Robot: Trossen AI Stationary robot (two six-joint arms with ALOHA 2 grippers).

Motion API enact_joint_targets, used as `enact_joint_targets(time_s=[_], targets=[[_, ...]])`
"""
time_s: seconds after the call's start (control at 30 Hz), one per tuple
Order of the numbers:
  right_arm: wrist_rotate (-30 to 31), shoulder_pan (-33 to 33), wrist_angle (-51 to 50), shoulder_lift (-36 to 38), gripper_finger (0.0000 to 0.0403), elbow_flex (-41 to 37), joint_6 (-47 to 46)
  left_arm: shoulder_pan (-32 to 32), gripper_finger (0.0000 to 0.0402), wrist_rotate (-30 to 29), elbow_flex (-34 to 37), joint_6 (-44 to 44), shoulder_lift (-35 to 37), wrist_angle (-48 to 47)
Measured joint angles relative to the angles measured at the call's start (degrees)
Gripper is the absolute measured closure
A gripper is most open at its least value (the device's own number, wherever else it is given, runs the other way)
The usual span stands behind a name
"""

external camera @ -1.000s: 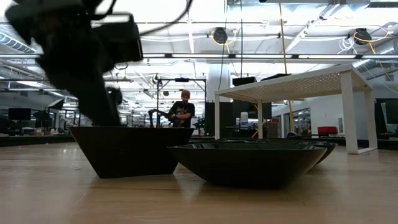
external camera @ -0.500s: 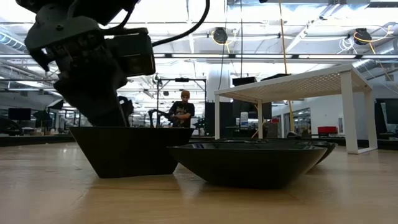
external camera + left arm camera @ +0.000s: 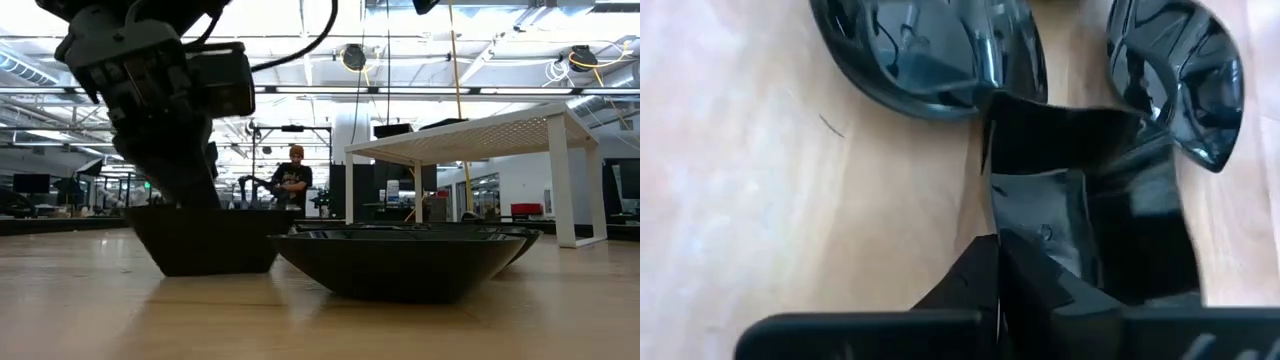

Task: Pick & Place Mini shaped plates
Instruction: Stack the distorted square plate on top of the other distorted square plates on the shelf

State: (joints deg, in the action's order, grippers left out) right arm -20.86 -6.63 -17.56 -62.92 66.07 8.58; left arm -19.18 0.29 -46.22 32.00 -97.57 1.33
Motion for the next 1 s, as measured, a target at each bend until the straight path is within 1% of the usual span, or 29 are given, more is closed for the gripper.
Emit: enact_joint_targets(time_s=[0.1, 0.17, 0.23, 0.3, 0.4, 0.47, 0.53, 0.63, 0.7, 0.77, 0.87, 0.93, 1.0], targets=[[0.02, 0.00, 0.18, 0.02, 0.0273, 0.00, 0.04, 0.11, 0.0392, -1.00, 0.00, -2.67, 2.97, -2.36], [0.09, 0.00, 0.20, 0.02, 0.0273, 0.00, 0.37, 0.11, 0.0397, -2.93, 0.00, -4.25, 5.76, -4.74], [0.17, 0.00, 0.20, 0.02, 0.0273, 0.00, 0.52, 0.19, 0.0396, -6.00, 0.02, -5.12, 9.32, -8.39], [0.18, 0.00, 0.20, 0.02, 0.0273, 0.00, 0.47, 0.19, 0.0394, -10.40, 0.04, -5.98, 13.07, -11.40], [1.87, 0.02, 0.25, 0.02, 0.0273, 0.00, -0.02, 0.19, 0.0397, -19.79, 0.04, -10.15, 18.70, -15.92], [4.57, 0.07, 0.22, 0.02, 0.0273, 0.00, -0.10, 0.36, 0.0396, -28.38, 0.04, -14.35, 21.94, -16.11], [8.68, 0.07, 0.26, 0.02, 0.0273, 0.00, -0.19, 0.54, 0.0394, -38.57, 0.04, -20.43, 24.81, -16.08], [17.42, 0.91, 1.99, -0.82, 0.0273, 0.00, -0.12, 1.63, 0.0398, -53.01, 0.02, -32.66, 27.24, -12.39], [24.30, 2.21, 4.17, -2.45, 0.0273, 0.02, 1.24, 3.31, 0.0396, -58.09, 0.04, -40.45, 28.13, -8.73], [29.72, 3.65, 6.19, -5.30, 0.0273, 0.00, 2.47, 5.67, 0.0394, -59.63, 0.02, -47.46, 28.44, -4.05], [35.78, 4.98, 11.72, -10.73, 0.0273, -0.01, 2.99, 9.36, 0.0398, -59.54, 0.04, -55.20, 28.12, 0.50], [38.89, 5.25, 17.28, -14.97, 0.0273, 0.00, 2.97, 11.74, 0.0396, -58.87, 0.04, -59.29, 27.49, 4.50], [41.11, 5.23, 21.74, -18.66, 0.0273, -0.02, 4.82, 13.27, 0.0394, -57.94, 0.04, -63.14, 26.95, 6.93]])
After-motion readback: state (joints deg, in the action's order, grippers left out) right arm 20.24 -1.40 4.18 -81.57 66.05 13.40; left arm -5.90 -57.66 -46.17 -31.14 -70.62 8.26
